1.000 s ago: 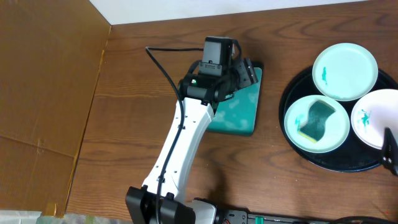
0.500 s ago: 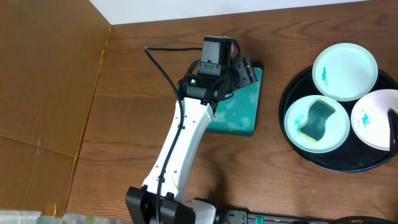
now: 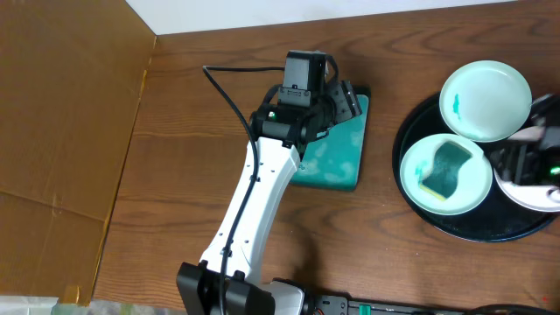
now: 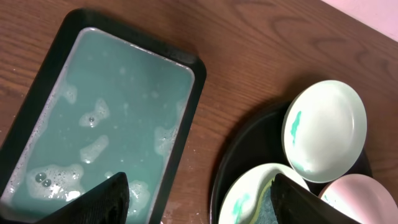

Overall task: Clean dirty plates on tray and stack at the side
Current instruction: 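Move the right gripper to grip the rim of the lower-left plate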

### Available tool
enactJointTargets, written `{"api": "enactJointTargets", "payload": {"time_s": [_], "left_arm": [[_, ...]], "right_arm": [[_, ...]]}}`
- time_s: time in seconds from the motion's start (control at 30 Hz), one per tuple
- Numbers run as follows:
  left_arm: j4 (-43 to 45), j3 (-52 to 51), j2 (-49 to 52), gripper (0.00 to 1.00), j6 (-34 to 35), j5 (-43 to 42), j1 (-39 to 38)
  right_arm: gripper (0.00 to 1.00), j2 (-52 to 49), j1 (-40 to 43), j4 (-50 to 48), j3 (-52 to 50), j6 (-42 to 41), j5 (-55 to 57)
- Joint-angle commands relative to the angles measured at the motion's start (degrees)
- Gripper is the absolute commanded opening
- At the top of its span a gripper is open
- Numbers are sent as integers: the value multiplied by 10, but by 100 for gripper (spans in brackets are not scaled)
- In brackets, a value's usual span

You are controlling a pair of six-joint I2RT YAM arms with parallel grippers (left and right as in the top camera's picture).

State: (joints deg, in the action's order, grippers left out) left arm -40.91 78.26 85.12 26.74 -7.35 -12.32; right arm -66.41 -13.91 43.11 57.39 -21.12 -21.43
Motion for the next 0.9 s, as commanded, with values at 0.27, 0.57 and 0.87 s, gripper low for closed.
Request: {"api": "enactJointTargets", "payload": {"time_s": [0.27, 0.57, 0.87], "left_arm": [[0, -2, 4, 74, -5, 5, 1], [0, -2, 5, 73, -5, 5, 2], [0, -2, 5, 73, -5, 5, 1]], "right_arm": [[43, -154, -130, 84, 7, -190, 225], [44, -248, -129, 60, 7, -215, 236], [45, -299, -127, 38, 7, -204, 220]]}}
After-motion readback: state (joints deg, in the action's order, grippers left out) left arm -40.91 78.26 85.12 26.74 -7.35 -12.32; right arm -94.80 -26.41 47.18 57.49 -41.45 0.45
